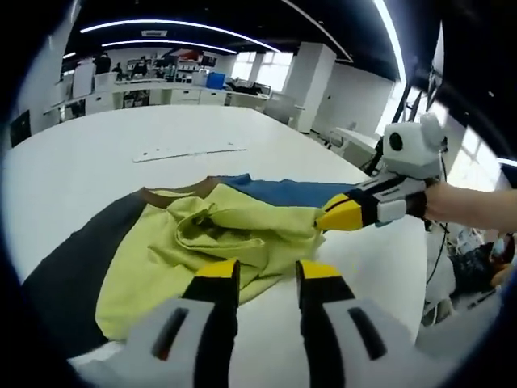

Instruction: Fold the garment on the visible template until the final outline fits inside the template.

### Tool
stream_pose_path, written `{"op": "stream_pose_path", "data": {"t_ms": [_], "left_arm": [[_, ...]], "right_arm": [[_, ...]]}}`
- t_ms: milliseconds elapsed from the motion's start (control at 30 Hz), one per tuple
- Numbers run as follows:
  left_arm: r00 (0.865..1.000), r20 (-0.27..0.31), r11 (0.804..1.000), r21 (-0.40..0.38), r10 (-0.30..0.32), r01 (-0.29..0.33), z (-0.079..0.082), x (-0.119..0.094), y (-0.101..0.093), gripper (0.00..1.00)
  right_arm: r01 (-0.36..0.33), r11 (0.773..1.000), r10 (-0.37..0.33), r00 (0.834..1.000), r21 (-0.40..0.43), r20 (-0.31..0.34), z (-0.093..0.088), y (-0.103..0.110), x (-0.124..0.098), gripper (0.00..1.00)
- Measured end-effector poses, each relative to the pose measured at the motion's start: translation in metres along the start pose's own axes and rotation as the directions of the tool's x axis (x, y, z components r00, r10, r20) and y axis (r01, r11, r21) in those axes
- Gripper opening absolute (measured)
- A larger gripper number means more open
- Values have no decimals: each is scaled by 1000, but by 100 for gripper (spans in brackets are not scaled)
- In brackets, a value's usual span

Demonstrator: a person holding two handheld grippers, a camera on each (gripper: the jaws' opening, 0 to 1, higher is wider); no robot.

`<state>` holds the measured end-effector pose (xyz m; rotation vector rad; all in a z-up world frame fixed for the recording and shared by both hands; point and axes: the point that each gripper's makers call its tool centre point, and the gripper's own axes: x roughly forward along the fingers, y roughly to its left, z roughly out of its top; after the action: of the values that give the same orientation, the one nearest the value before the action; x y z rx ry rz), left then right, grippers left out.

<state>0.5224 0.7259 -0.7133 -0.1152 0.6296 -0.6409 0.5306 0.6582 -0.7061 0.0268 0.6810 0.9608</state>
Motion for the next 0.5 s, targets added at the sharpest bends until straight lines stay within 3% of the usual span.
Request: {"op": "stream_pose_path", "data": {"t_ms": [167,500], "left_arm": [[999,-1,998,-49,38,-38,-5,13,3,22],[995,12,992,-76,100,-99,-7,26,12,18]], "right_arm": [[-10,1000,10,1000,-2,-6,-4,2,0,0],[-15,1000,15,1000,-13,-9,-7,3,-2,0]]}}
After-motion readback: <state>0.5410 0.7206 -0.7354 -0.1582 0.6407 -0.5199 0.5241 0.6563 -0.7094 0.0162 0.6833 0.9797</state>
